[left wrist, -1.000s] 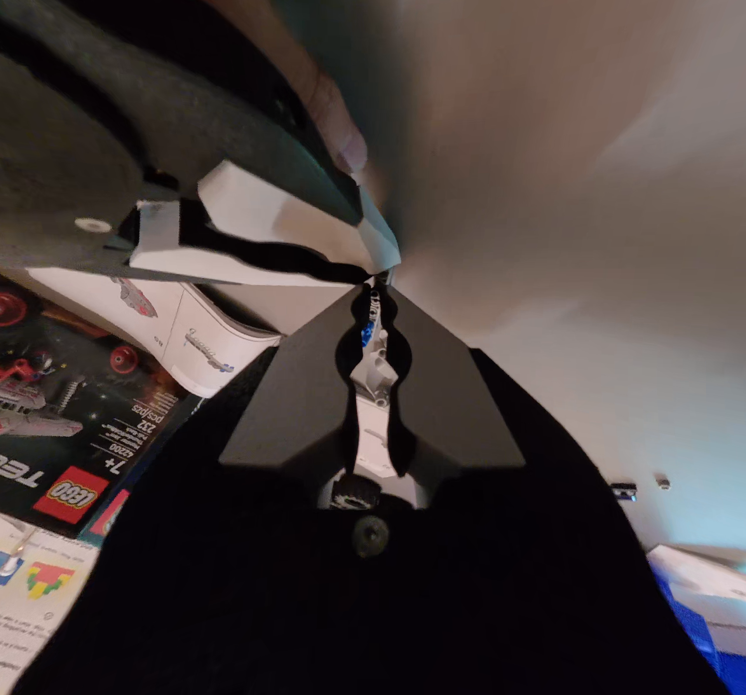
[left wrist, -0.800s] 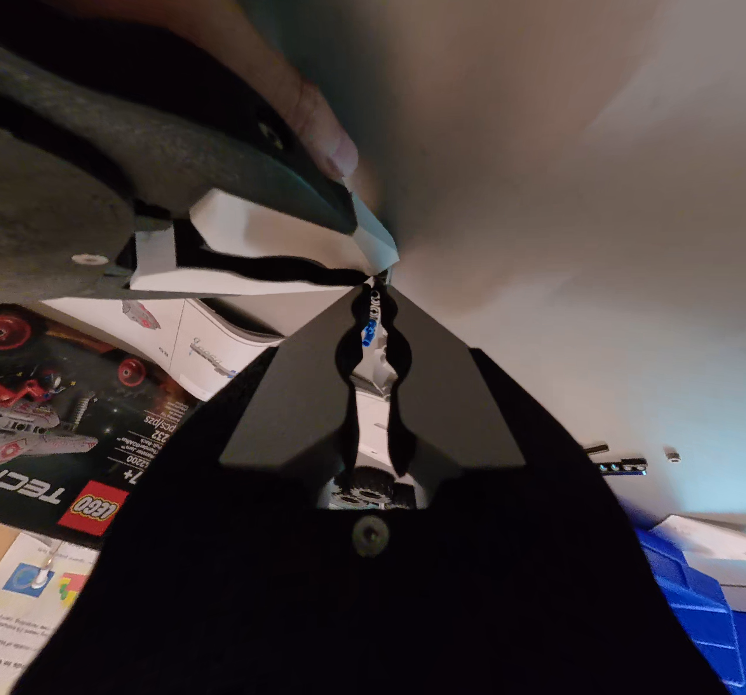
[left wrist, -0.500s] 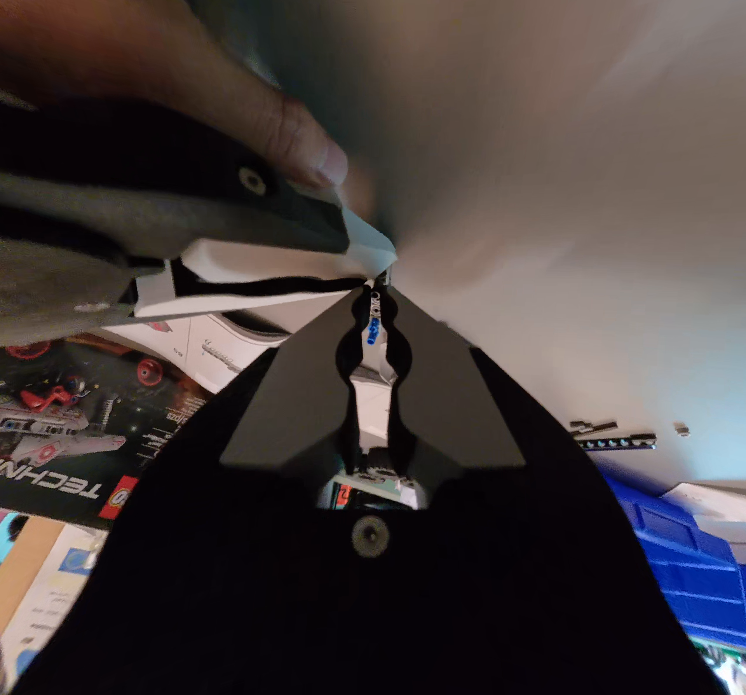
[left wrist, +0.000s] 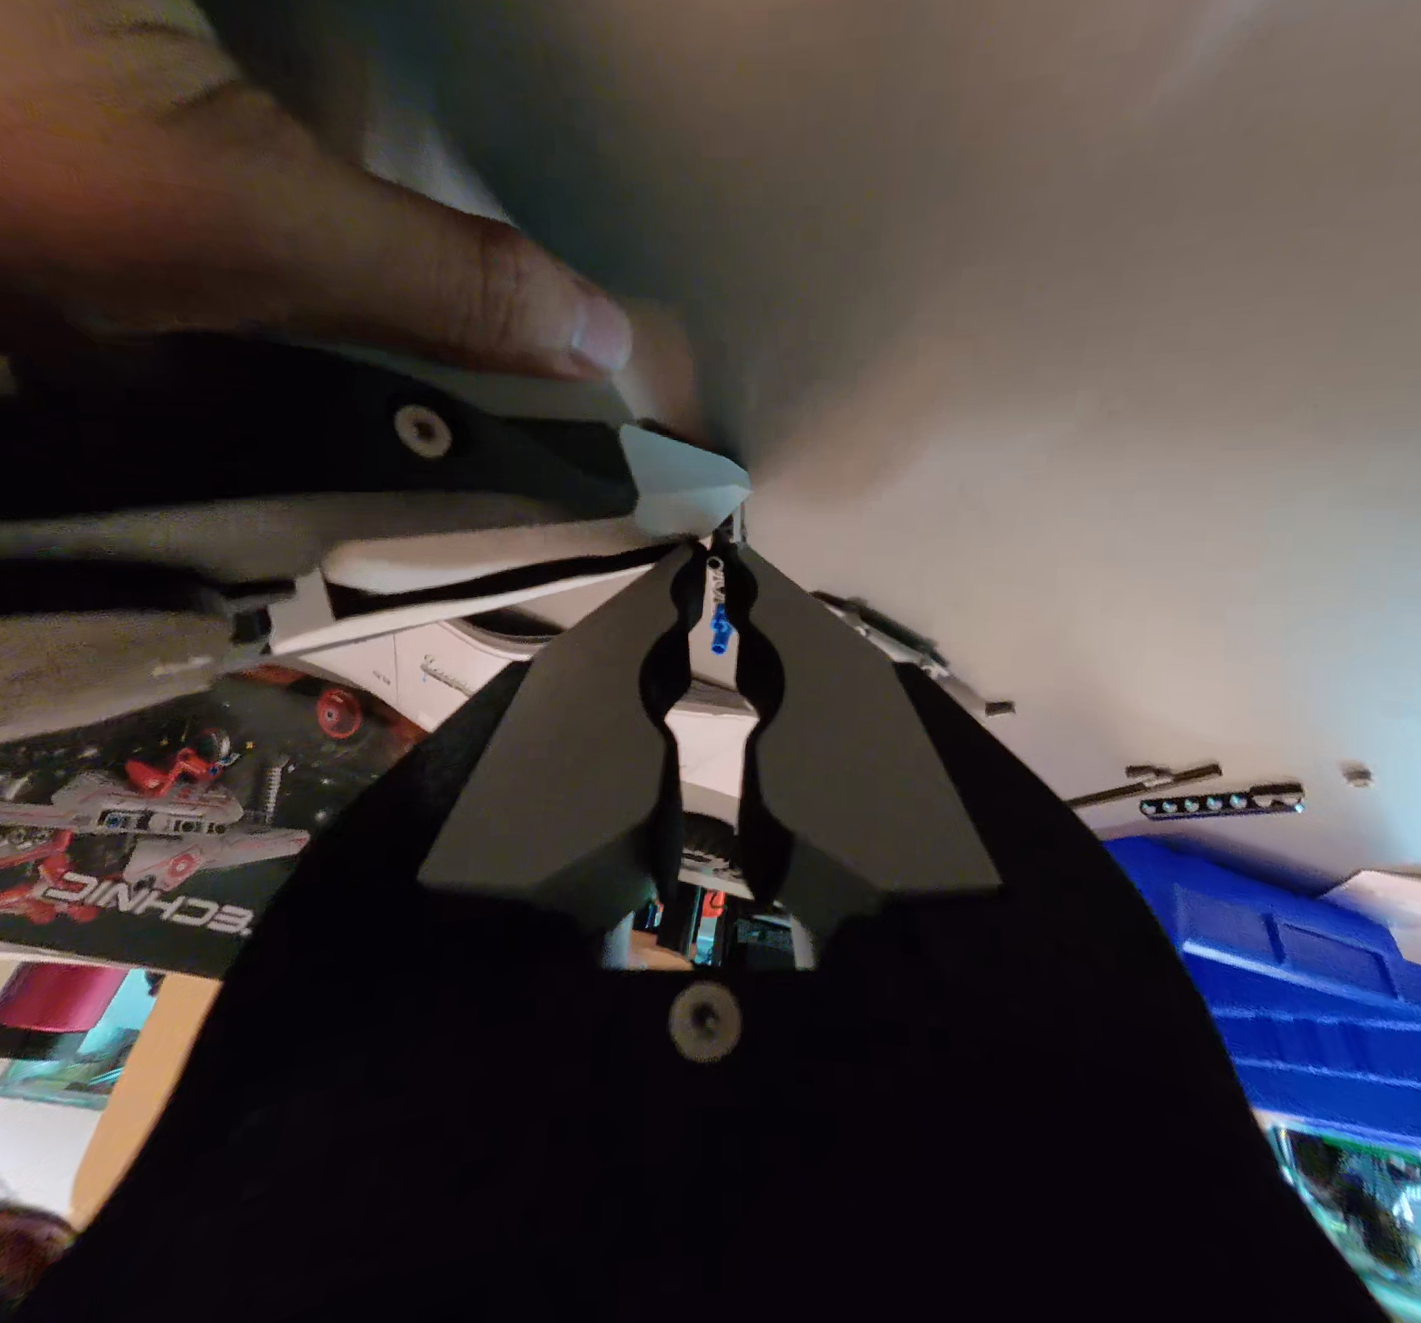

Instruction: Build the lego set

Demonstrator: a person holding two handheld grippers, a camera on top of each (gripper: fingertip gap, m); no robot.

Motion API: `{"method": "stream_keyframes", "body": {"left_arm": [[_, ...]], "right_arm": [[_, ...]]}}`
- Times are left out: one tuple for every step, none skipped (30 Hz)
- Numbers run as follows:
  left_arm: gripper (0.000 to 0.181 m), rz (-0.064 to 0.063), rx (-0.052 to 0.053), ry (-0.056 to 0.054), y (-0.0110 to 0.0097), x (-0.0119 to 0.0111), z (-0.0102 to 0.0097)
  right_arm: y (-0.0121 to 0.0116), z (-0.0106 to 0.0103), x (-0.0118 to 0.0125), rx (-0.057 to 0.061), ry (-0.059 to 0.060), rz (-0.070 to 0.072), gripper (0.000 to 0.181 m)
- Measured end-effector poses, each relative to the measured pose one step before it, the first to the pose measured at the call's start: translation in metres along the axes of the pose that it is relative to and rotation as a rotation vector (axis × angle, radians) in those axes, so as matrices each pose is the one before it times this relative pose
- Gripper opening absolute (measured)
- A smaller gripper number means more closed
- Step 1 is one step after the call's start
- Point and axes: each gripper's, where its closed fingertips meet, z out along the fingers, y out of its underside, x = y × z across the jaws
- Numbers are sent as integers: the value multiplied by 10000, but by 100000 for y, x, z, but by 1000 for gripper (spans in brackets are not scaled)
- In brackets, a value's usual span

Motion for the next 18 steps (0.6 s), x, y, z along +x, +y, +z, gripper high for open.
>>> {"method": "stream_keyframes", "body": {"left_arm": [[1, -228, 146, -90, 28, 16, -9], [2, -289, 201, -65, 0, 0, -2], [1, -327, 265, -64, -7, -11, -12], [1, -361, 315, -62, -5, -5, -12], [2, -354, 340, -64, -3, -16, -19], [2, -343, 320, -69, -9, -3, -11], [2, -280, 287, -71, -16, 0, -19], [2, -220, 240, -62, -11, 4, -8], [2, -172, 184, -48, 10, 2, -25], [2, -146, 130, -31, 16, -1, -19], [2, -121, 89, -36, 42, -27, -10], [4, -85, 15, -69, 134, -62, 9], [4, -66, -28, -69, 202, -77, -10], [4, -91, 8, -93, 174, -121, -38], [4, -132, 101, -78, 52, -95, -60], [4, -169, 173, 50, -55, 105, -55], [4, -212, 191, -23, -102, 7, -70], [4, -174, 183, -33, -96, 43, -54]], "right_arm": [[-6, -3, 1, 1, 24, -26, 7], [2, 5, 2, 0, 29, -35, 7], [1, 4, -5, 1, 20, -23, 7], [1, -4, 11, 0, -7, 10, 7], [-8, 0, -8, 3, -26, 30, 8], [-10, -2, 4, 5, -28, 30, 8], [-3, -5, 3, 3, -18, 19, 8], [-9, 4, 1, 4, -10, 11, 8], [5, 5, -4, 2, -9, 9, 8], [-9, 2, 9, 4, -13, 13, 8], [-5, -4, -7, 5, -23, 24, 8], [-8, -3, 6, 4, -27, 29, 8], [6, 3, -7, 2, -17, 17, 8], [-5, 2, 8, 1, -7, 7, 8], [4, -4, -6, 1, 1, -1, 8], [-5, 6, 0, 0, 2, -3, 8], [0, -2, 9, 0, -2, 2, 8], [-6, 2, -3, 1, -11, 12, 8]]}}
